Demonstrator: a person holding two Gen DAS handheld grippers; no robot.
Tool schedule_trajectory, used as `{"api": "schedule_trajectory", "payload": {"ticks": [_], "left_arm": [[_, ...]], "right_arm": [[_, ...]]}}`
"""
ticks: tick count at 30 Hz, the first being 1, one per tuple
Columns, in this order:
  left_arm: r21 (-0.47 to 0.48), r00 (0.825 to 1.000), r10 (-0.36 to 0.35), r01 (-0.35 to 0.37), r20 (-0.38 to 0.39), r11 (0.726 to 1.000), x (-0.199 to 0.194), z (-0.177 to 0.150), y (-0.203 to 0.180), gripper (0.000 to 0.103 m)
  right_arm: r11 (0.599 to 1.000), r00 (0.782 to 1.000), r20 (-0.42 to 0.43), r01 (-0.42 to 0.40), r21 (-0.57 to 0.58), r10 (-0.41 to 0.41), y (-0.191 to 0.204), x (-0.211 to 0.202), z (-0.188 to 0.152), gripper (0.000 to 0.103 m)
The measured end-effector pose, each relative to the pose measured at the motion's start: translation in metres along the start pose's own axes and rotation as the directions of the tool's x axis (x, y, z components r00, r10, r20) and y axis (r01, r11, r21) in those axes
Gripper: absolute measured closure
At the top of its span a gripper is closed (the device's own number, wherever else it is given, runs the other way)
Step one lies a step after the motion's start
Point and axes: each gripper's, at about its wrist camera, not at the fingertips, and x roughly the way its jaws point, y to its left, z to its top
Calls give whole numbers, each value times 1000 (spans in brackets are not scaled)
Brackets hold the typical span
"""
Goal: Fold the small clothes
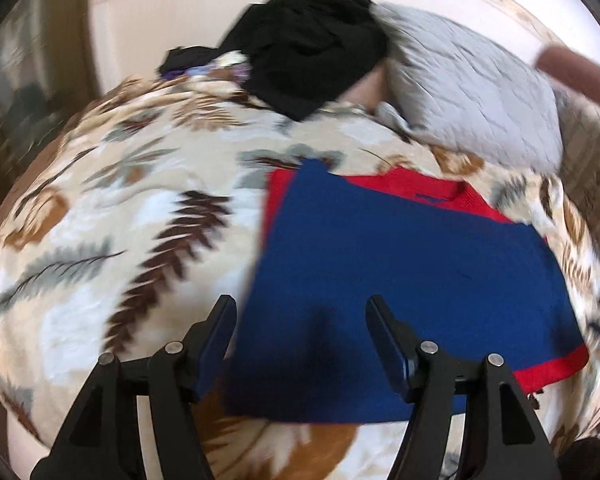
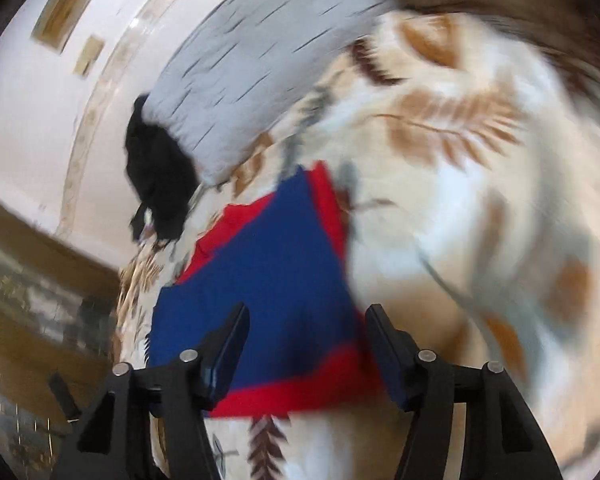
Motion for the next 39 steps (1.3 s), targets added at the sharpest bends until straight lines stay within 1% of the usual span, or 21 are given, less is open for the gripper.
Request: {"api": "schedule_trajectory", "payload": {"ticks": [2,6,7,8,12,13,14,16,17,18,19,23,26,27,29,30,31,32,35,37,39], "left_arm": [[35,1000,5,-5,-25,999,15,-1,-14,35],[74,996,41,-35,-75,997,38,-9,-24,35],[80,996,42,-36,-77,996,41,-11,-25,35],[92,996,46,-39,-75,995,43,-13,-25,34],[120,996,46,-37,-72,992,42,-16,-25,34],[120,997,45,-36,-70,992,43,-16,-25,34],[125,996,49,-41,-68,991,44,-17,-26,33],[131,996,55,-46,-68,990,44,-18,-26,33],[128,996,53,-43,-71,991,44,-18,-26,33],[126,996,52,-43,-73,991,44,-18,-26,33],[124,996,53,-43,-75,991,45,-17,-26,33],[115,995,58,-48,-78,992,45,-16,-27,33],[113,995,57,-48,-78,992,46,-17,-26,32],[114,995,56,-47,-81,992,46,-17,-26,32],[115,995,53,-42,-90,993,45,-16,-26,32],[114,994,51,-40,-94,993,44,-17,-26,32],[117,994,50,-39,-99,992,44,-17,-26,32],[118,994,46,-34,-103,992,43,-17,-25,32],[109,994,45,-34,-103,993,41,-19,-25,32],[107,994,52,-41,-101,993,40,-21,-26,31],[106,993,57,-46,-105,993,39,-22,-28,31]], "right_arm": [[999,999,-43,17,-32,-18,0,32,27,39],[993,991,-104,68,-93,-78,2,85,56,40],[992,986,-143,76,-102,-91,0,101,60,47],[991,981,-169,81,-105,-98,0,108,61,87],[972,985,-72,138,-192,-154,20,91,59,87],[966,974,-102,182,-182,-202,13,101,59,86],[970,970,-127,186,-156,-207,7,107,57,80],[976,980,-80,173,-130,-185,8,95,55,72],[971,977,-62,192,-141,-202,12,89,53,59],[964,973,-37,218,-153,-226,17,81,49,37],[961,974,1,222,-166,-225,27,67,43,35],[964,990,65,138,-228,-127,66,30,18,35],[970,999,-33,-11,-241,3,80,32,-7,35],[972,996,-85,-22,-236,2,76,43,-16,35],[977,983,-136,94,-192,-121,49,62,-24,38],[988,985,-127,100,-116,-114,34,60,-25,52],[996,993,-91,68,-54,-73,27,48,-25,54],[997,995,-70,65,-47,-68,30,39,-27,52],[996,999,-3,38,-84,-38,44,12,-42,34],[994,1000,-31,0,-106,-3,46,12,-53,28],[996,994,-89,56,-66,-61,24,27,-60,30]]}}
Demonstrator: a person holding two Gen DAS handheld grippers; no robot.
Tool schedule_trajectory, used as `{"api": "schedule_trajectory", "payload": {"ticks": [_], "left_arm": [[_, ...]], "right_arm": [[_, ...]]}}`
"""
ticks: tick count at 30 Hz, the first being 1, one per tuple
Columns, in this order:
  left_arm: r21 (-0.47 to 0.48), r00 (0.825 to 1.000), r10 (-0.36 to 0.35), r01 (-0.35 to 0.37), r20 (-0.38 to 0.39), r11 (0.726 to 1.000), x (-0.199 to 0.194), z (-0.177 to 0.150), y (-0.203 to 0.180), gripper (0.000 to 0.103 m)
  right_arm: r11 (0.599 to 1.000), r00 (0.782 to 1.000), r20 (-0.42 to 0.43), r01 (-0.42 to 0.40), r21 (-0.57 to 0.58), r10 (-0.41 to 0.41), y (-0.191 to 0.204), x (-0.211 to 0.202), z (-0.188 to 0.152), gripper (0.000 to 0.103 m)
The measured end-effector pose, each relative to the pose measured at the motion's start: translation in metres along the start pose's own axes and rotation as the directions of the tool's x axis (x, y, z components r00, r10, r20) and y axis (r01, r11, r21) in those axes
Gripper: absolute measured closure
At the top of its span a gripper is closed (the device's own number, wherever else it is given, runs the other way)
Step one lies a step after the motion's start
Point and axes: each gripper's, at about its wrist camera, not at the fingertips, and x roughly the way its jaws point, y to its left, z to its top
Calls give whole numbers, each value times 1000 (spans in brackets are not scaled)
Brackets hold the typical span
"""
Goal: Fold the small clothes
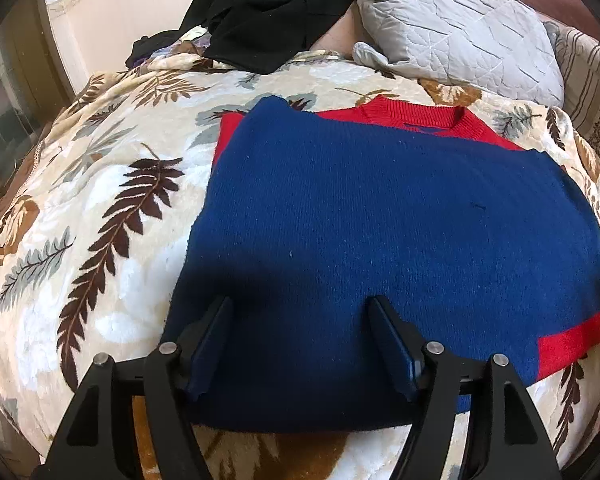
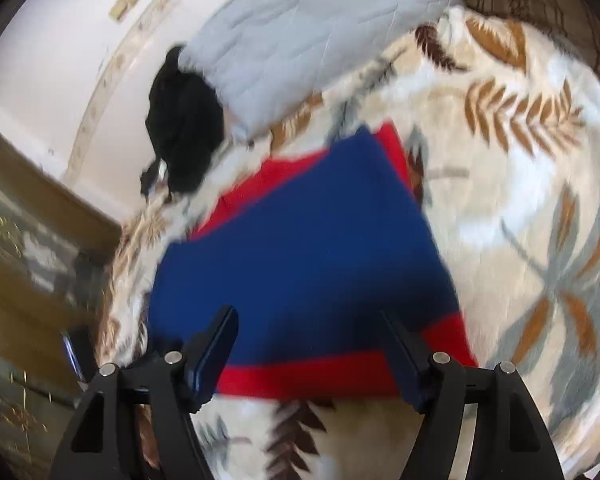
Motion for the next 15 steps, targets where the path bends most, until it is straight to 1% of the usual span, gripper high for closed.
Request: {"api": "schedule_trajectory", "payload": {"ticks": [1,2,4,5,6,7,8,9,10,11,12,13,15], "left_arm": [[-2,1000,-3,3,-5,1000,-1,0,0,31],[-3,1000,-10,10,-14,1000,-3,0,2,31],[-26,1000,-13,13,2,1000,-14,-1,7,31],[-41,1000,-3,4,27,999,-21,-3,12,31],[-55,998,6,-3,62,998,-28,-5,17,31],[-69,996,18,-12,91,998,-34,-8,23,31],[-86,994,39,-30,100,996,-35,-12,28,29],[-96,996,51,-44,73,994,-30,-16,33,28],[-99,999,48,-46,18,994,-19,-20,38,28],[-117,999,16,-20,-37,993,-6,-25,44,27],[-159,1000,-16,15,-5,987,-8,-28,52,26],[-163,1000,-21,20,-8,986,-10,-28,54,26],[-156,1000,-16,12,-25,988,-12,-25,54,27]], "right_arm": [[996,1000,-2,-26,90,26,-18,2,-2,37],[991,998,31,-50,127,46,-22,-6,-4,45],[994,996,80,-45,101,37,-17,-25,-6,40],[996,994,105,-44,73,36,-13,-33,-10,32],[996,992,110,-64,68,56,-11,-38,-15,30],[993,991,104,-93,73,86,-11,-39,-21,30],[991,991,97,-104,80,96,-12,-40,-25,30],[989,992,81,-109,103,101,-15,-36,-33,29],[986,993,62,-107,131,99,-19,-33,-38,29],[979,994,38,-107,172,102,-27,-26,-42,29],[972,994,28,-112,208,109,-35,-22,-43,29],[966,991,47,-130,224,123,-38,-21,-43,29],[969,993,49,-119,217,111,-34,-25,-44,29]]}}
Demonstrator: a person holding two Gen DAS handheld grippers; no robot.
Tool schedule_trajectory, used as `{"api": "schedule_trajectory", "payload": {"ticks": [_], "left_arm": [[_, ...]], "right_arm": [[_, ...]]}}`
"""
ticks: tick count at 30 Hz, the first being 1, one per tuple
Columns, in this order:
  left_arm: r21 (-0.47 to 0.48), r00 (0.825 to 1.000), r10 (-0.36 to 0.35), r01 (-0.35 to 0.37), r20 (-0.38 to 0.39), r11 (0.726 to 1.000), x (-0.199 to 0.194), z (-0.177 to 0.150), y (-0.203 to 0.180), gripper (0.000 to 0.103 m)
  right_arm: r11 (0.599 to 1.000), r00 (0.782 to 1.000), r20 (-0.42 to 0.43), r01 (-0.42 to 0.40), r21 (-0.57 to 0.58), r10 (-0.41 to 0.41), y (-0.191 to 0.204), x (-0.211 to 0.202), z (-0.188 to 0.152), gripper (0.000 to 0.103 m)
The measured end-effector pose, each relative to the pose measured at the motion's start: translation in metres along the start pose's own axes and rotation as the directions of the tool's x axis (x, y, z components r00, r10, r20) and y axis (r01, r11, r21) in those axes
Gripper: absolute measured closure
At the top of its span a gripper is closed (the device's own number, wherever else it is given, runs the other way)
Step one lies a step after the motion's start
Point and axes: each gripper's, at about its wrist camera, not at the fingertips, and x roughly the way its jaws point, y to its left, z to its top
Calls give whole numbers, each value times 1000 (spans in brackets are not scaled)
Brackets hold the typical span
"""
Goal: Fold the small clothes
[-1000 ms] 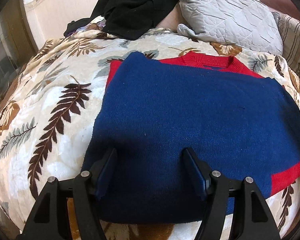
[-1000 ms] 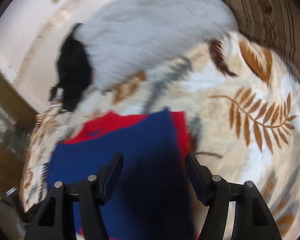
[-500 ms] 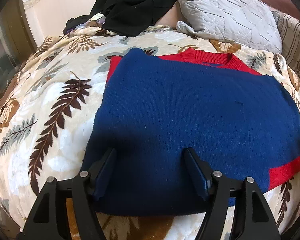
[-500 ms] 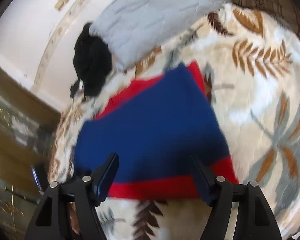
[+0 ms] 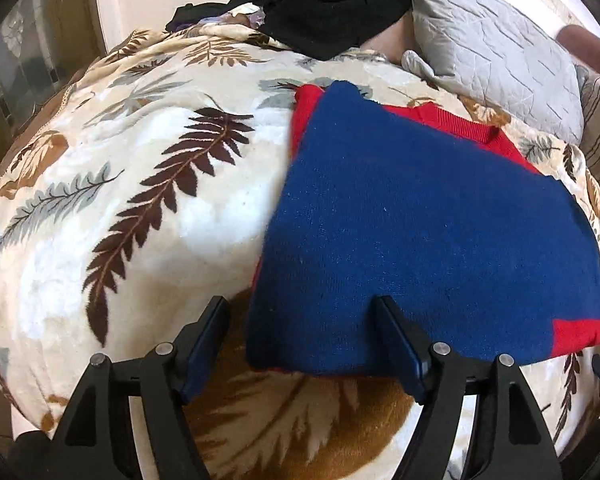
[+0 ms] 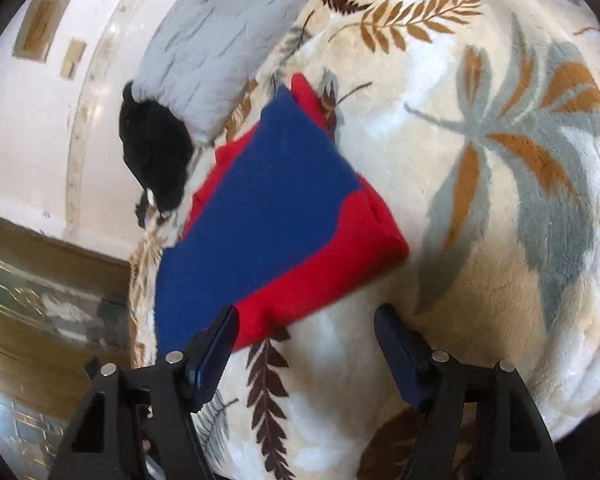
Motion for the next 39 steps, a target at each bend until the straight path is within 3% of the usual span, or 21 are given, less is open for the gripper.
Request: {"api": "schedule_trajectory", "payload": {"ticks": [7,13,19,23,27,29,32,34,37,38,39], "left_arm": [[11,1000,22,-22,18,1000,-3,-8,-6,26],[20,999,27,-27,18,999,1,-5,-5,25],[24,999,38,-39,21,999,0,-5,-7,24],[30,999,39,-40,18,999,0,-4,-7,24],[42,996,68,-70,57,997,-15,1,-11,25],[45,994,26,-31,109,999,-29,6,-16,25],[55,988,-44,36,146,998,-39,15,-27,25],[71,987,-77,67,140,995,-37,20,-36,25],[104,988,-90,77,128,992,-25,25,-53,25],[118,990,-92,80,107,990,-16,26,-59,25],[128,993,-85,73,88,989,-10,26,-64,25]], "right_arm": [[984,991,30,133,-115,-131,19,-3,-8,29],[933,957,112,287,-216,-269,34,-16,-9,29],[895,934,163,353,-272,-319,44,-22,-9,29],[892,931,166,360,-275,-325,45,-22,-9,29],[919,951,124,307,-248,-284,42,-19,-9,29],[962,979,48,205,-178,-199,33,-12,-5,29],[998,999,-18,49,-34,-49,19,-2,2,29],[999,1000,-23,-9,50,10,14,6,7,29],[996,1000,12,-12,92,11,10,16,15,30],[993,1000,15,-15,114,14,7,22,18,44],[994,1000,-2,11,107,-11,6,28,22,95]]}}
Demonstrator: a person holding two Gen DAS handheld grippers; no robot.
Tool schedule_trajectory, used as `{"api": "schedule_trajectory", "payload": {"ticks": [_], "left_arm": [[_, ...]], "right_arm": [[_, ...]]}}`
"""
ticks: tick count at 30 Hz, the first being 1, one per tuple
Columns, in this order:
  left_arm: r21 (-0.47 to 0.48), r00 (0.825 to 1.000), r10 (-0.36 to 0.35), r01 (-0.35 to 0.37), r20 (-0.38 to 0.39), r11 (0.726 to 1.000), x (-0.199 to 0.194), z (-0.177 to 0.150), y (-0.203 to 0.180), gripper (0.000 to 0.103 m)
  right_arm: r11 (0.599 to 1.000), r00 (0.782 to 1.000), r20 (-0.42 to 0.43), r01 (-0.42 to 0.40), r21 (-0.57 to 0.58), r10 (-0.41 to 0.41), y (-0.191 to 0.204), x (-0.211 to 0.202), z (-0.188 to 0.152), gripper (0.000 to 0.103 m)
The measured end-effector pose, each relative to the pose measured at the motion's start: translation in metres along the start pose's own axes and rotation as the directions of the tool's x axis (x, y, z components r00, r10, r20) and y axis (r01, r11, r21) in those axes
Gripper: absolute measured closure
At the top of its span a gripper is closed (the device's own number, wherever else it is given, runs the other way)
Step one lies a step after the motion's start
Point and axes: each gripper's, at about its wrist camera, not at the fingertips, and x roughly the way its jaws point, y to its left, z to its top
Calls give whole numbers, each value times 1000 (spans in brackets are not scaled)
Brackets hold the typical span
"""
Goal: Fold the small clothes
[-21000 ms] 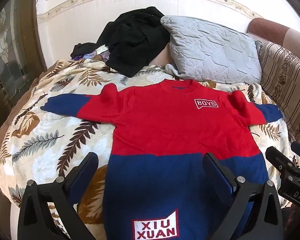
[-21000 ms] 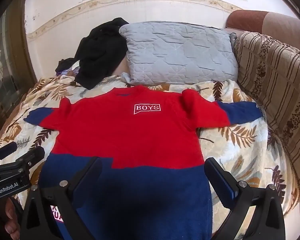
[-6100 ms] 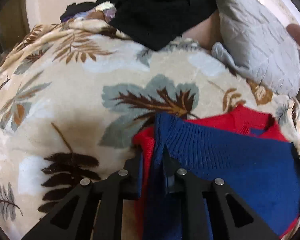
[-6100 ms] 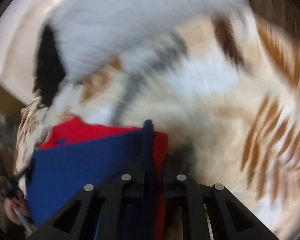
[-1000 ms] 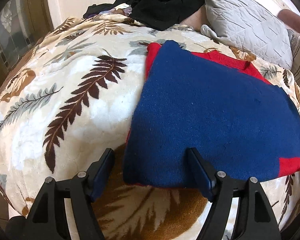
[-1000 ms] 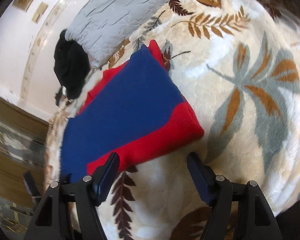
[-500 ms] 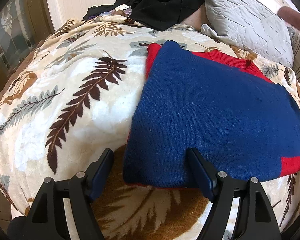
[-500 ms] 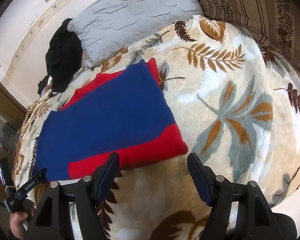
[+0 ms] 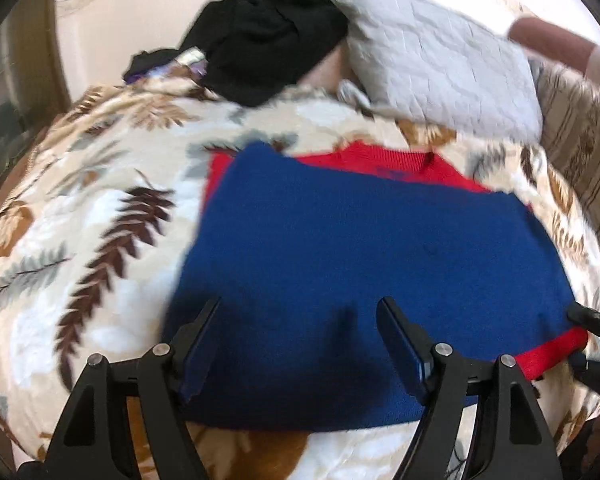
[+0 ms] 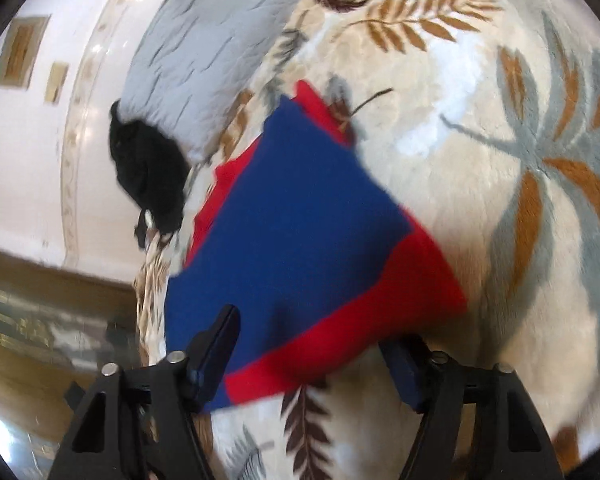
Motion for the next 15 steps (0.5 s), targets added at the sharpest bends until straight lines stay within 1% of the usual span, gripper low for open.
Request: {"api": "schedule_trajectory", "payload": {"ticks": [1,3,5,6,7,9,10,11,12,13,14,15], "left_arm": [[15,1000,15,-14,-24,1000,9,-1,-2,25],[37,996,52,-50,-70,998,25,-6,-1,25],[38,998,46,-45,-43,998,21,-9,4,25],[40,998,50,-48,-41,998,21,-11,5,25],[45,998,47,-45,-39,998,21,-12,7,25],[58,999,41,-39,-32,998,21,-14,8,25],[60,999,42,-41,-30,997,22,-15,8,25],[63,999,45,-43,-26,997,23,-15,7,25],[66,999,46,-45,-20,997,24,-16,6,24],[71,999,50,-49,-15,996,24,-17,5,24],[74,999,53,-52,-12,996,23,-19,4,24],[77,999,52,-51,-10,996,23,-19,3,24]], "right_arm": [[999,1000,-6,30,-26,-30,1,4,3,93],[989,995,33,102,-103,-99,9,-6,-1,94],[976,986,65,160,-147,-151,10,-20,-7,93],[971,984,72,175,-160,-165,5,-25,-7,90],[972,987,60,159,-172,-151,-1,-30,-8,84],[969,986,49,163,-187,-157,-7,-40,-3,55],[967,985,68,169,-192,-159,-7,-46,1,46],[959,979,119,187,-214,-165,-1,-56,9,34],[954,978,142,184,-238,-154,6,-58,15,33],[950,981,149,164,-268,-127,16,-57,25,32],[950,987,125,129,-286,-96,24,-49,37,28],[951,993,92,96,-294,-72,30,-39,48,28]]}}
